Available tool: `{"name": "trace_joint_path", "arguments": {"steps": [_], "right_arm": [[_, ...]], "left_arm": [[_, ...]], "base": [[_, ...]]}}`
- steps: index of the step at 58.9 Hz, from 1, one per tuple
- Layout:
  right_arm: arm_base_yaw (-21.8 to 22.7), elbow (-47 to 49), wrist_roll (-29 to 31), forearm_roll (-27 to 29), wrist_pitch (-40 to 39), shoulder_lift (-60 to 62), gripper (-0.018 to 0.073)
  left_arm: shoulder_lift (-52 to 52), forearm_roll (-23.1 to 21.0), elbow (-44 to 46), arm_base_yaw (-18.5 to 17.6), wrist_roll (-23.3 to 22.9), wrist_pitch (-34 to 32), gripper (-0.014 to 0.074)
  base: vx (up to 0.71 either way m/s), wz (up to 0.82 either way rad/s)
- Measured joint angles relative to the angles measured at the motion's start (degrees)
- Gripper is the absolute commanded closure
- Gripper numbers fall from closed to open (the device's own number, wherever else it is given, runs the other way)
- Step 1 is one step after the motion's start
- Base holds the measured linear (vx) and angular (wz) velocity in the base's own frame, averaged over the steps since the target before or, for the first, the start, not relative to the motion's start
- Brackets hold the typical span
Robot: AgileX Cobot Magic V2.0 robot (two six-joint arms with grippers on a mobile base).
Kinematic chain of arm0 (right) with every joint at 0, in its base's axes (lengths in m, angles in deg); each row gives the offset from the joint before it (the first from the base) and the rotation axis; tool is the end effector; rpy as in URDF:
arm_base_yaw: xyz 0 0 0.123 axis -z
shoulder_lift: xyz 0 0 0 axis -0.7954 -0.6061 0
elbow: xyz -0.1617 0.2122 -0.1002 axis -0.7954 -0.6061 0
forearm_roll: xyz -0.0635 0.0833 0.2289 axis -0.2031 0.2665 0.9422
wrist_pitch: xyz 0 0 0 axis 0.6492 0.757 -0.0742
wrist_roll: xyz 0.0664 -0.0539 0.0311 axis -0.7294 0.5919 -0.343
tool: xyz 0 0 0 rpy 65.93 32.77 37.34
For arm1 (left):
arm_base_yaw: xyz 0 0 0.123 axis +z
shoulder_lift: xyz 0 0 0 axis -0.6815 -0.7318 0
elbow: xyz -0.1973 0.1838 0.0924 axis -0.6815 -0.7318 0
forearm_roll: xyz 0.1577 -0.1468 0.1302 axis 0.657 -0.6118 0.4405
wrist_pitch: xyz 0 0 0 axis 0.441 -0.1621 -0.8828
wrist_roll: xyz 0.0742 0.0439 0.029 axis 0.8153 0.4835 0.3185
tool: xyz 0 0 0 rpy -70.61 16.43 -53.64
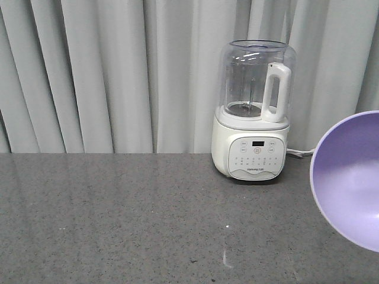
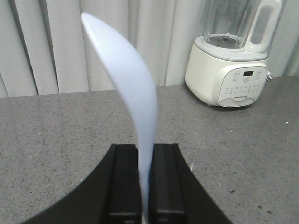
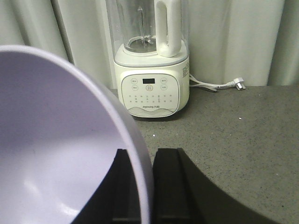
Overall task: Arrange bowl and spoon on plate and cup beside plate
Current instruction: 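Drive the base to the counter with the paper cup and blue plate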
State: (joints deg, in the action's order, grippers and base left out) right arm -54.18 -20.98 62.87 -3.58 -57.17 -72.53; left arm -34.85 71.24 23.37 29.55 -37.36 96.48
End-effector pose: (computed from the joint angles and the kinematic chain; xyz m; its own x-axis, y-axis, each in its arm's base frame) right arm 0.1463 0.0115 0.4137 -0.2734 0.0680 -0.9595 -0.0868 0.9917 0.0950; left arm 0.1509 -0.0424 0.4157 -0.2631 -0.0426 -0.9638 0.2713 0.9555 -0.1163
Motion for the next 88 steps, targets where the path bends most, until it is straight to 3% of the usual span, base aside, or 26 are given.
{"name": "trace_joint_path", "arguments": {"steps": [37, 88], "right_arm": [[0.0, -0.12, 0.0, 0.0, -0.05, 0.0, 0.0568], [0.0, -0.12, 0.0, 0.0, -0.05, 0.0, 0.0568]], "left_arm": [[0.06, -0.05, 0.0, 0.0, 0.0, 0.0, 0.0596], [0.06, -0.05, 0.0, 0.0, 0.0, 0.0, 0.0596]], "base": [[-0.02, -0.1], [-0.08, -0.53]]}}
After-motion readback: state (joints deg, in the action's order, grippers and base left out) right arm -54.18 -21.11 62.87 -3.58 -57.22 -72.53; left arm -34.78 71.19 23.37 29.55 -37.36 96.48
